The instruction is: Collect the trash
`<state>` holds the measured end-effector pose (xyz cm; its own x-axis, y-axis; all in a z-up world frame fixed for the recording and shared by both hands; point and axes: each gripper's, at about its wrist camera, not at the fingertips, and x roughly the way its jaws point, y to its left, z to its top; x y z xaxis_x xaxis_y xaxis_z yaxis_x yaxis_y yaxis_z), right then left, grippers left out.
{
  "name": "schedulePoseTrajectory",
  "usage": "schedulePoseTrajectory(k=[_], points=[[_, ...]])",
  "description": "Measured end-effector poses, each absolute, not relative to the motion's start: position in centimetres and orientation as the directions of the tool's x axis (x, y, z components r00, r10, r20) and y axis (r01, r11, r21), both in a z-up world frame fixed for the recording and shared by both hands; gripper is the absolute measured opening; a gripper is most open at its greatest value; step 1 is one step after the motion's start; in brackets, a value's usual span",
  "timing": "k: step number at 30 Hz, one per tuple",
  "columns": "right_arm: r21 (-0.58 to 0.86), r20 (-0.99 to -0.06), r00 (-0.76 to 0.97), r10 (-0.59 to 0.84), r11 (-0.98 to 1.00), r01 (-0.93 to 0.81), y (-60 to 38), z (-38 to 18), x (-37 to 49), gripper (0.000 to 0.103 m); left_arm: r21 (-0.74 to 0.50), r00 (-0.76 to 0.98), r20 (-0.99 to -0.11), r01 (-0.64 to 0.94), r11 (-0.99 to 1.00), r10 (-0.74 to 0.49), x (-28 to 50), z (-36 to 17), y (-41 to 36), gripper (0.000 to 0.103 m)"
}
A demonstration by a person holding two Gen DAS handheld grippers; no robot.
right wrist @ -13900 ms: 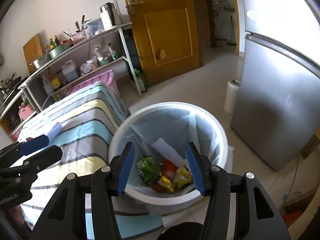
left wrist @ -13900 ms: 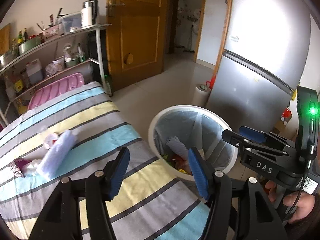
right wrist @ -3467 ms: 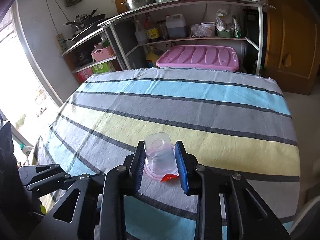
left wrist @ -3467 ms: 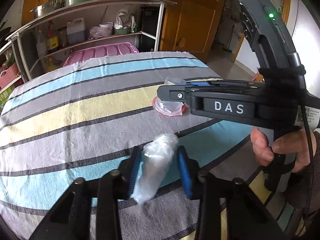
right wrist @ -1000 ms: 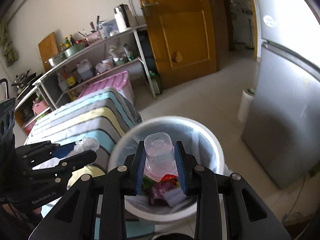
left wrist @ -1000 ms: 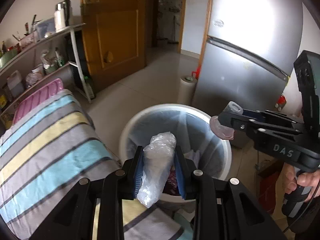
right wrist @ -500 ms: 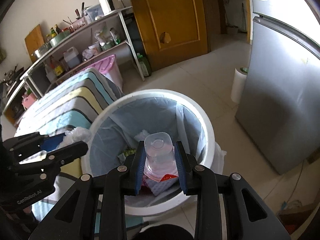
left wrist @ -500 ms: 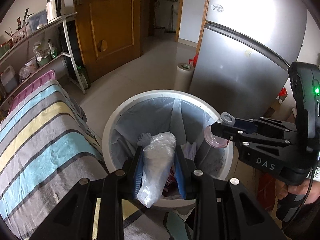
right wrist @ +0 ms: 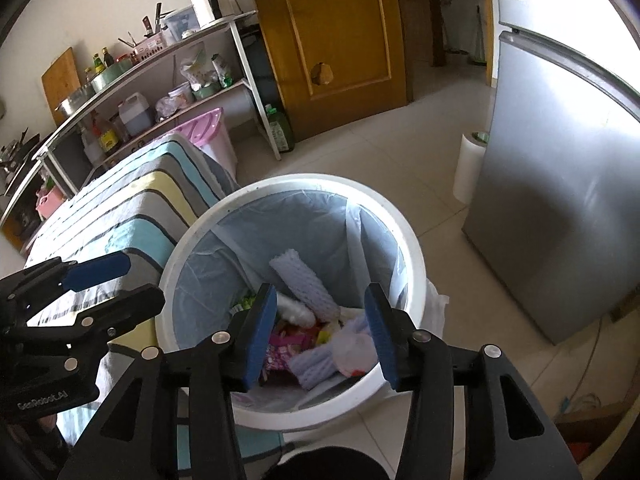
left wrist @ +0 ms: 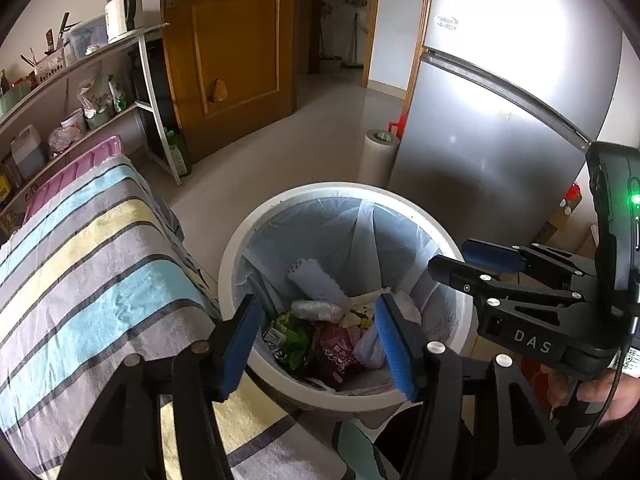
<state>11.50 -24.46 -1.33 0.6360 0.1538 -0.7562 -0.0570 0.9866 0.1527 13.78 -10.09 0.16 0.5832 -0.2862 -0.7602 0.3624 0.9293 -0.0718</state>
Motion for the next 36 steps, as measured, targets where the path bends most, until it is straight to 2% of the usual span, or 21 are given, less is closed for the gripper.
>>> schedulePoseTrajectory(k=[8, 24, 36], points=[[0.156, -0.719, 0.683, 0.131, 0.987, -0.026, -24.0, 0.3, 9.5, 0.048, -0.066, 0.625, -0.729, 0.342, 0.937, -0.279, 12.3, 1.4, -9.0, 0.068], [0.098, -0.633, 0.773, 0.037, 0.995, 0.033, -19.8, 3.8, 1.4, 0.048, -0.027, 0.769, -0.610, 0.220, 0.975, -0.191, 5.1, 4.6, -4.2, 0.077], [0.113, -0.585, 0.811, 0.012, 0.991, 0.067, -17.9, 4.6, -3.7, 0.048, 0.010, 0.803, -0.580, 0.170, 0.985, -0.133, 0.9, 4.5, -2.5, 0.080]])
